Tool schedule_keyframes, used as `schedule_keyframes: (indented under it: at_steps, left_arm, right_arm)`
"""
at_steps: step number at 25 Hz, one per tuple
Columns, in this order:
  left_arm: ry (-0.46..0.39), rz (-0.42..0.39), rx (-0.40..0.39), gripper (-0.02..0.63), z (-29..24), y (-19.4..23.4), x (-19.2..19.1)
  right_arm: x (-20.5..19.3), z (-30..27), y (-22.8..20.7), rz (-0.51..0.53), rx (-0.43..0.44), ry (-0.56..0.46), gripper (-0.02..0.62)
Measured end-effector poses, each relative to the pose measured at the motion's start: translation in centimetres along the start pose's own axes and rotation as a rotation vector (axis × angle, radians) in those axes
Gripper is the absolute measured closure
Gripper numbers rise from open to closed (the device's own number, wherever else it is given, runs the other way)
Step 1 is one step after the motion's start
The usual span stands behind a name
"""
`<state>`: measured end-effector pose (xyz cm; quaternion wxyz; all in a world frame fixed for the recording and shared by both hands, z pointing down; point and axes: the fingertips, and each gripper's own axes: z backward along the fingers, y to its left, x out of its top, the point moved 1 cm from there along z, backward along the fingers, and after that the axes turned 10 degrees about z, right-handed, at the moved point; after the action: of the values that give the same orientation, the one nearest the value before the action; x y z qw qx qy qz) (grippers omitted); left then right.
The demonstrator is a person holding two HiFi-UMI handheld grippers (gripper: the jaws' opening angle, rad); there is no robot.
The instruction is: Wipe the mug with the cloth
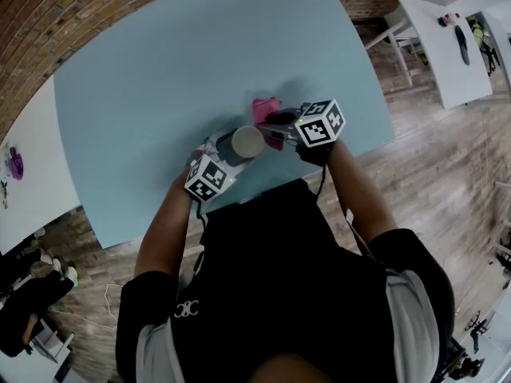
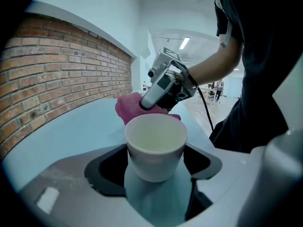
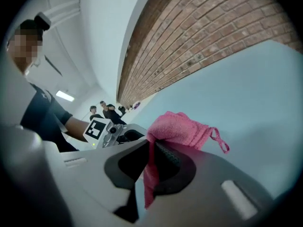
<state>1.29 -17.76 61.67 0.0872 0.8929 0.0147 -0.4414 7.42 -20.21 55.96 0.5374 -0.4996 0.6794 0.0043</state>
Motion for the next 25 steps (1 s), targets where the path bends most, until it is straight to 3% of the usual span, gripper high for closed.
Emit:
schedule_keyframes:
  at_steps: [3,6,13,17,20,23,25]
  left_arm:
    - [0.0,-0.007,-0.001,0.215,-0.1,0.0,0.1]
    - [0.001,-0.009,0.001,0.215,-0.2,0.0,0.2]
    - [-0.001,-0.013,0.007,0.216,-0.2,0.1,0.1]
    - [-0.003,-0.014,0.005,0.216,-0.1,0.1,0.0]
    - [-0.002,-0.017,0.002,0.216,0.1,0.1,0.0]
    - [0.003,-0.018,0.001,0.216,0.1,0.0,0.0]
    - [0.004,-0.018,0.003,0.216,0.1,0.0,0.0]
  right_arm:
    - [0.7,-0.6,0.0,0.105,-0.03,0.115,0.555]
    - [1.3,-1.1,-0.6,0.133,-0.06,0.182,0.554]
    - [1.4,-1.6,-5.3,-0.107,-0.125,0.12,0.554]
    - [0.4,-2.6,-7.0,-0.319,-0.072,0.038,0.554]
    - [-0.4,-3.2,-7.7,-0.423,-0.046,-0.006,0.554]
    - [-0.8,-3.7,-8.0,-0.432,-0.023,0.002,0.554]
    - [-0.7,-4.1,-7.9,-0.365,-0.017,0.058,0.554]
